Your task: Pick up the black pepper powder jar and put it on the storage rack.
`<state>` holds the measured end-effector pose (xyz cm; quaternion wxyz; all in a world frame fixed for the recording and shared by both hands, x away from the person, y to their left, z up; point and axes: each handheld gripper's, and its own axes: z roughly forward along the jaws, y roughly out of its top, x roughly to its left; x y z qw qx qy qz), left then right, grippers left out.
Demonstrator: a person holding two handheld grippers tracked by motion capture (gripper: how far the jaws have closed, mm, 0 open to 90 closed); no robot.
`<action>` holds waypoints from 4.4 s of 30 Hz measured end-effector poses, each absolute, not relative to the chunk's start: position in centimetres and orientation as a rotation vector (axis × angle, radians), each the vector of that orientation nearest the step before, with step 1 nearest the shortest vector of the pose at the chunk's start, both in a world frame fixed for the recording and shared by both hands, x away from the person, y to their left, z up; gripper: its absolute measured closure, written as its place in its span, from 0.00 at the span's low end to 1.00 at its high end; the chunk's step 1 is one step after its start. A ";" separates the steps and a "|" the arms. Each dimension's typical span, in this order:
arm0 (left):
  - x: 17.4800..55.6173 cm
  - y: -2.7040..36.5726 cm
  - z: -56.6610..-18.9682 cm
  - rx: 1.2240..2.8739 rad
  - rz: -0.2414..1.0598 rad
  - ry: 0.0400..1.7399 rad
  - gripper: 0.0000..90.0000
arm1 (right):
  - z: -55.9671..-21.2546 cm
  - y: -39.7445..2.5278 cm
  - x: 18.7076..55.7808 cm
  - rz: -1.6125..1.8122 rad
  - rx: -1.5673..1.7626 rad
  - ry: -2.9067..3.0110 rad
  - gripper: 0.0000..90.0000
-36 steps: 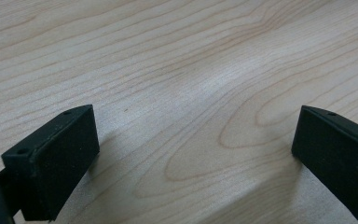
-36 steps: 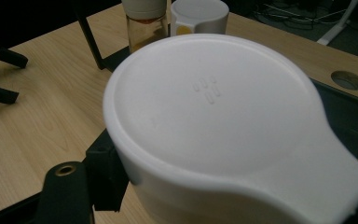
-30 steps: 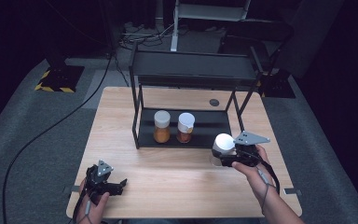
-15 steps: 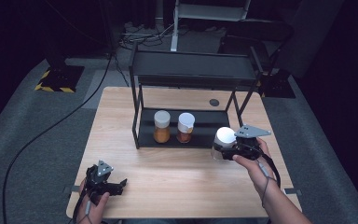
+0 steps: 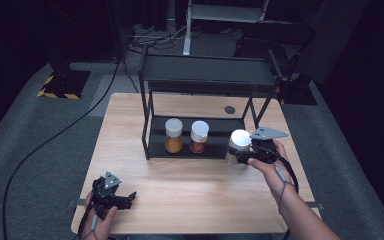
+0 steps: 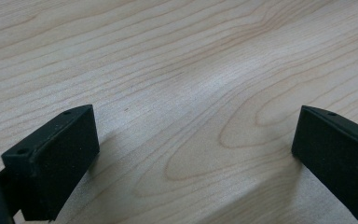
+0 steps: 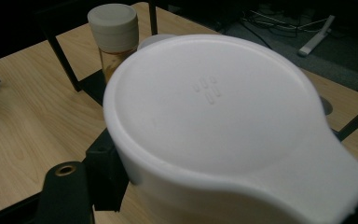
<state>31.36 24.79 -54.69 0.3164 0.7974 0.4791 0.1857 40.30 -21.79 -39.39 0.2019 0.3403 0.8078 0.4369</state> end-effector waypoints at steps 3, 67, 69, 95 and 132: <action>31.4 24.8 -54.7 2.100 0.489 1.260 0.00 | -39.3 -21.7 40.7 1.222 0.955 2.255 0.34; 31.3 24.7 -54.7 2.102 0.490 1.260 0.00 | -43.9 -19.6 47.7 1.163 1.013 2.277 0.34; 31.3 24.7 -54.7 2.103 0.490 1.260 0.00 | -44.0 -19.5 47.7 1.162 1.012 2.279 0.34; 31.3 24.7 -54.7 2.104 0.490 1.258 0.00 | -45.7 -18.4 49.2 1.118 1.045 2.308 0.34; 31.3 24.7 -54.7 2.103 0.490 1.258 0.00 | -45.6 -18.8 49.2 1.134 1.087 2.306 0.24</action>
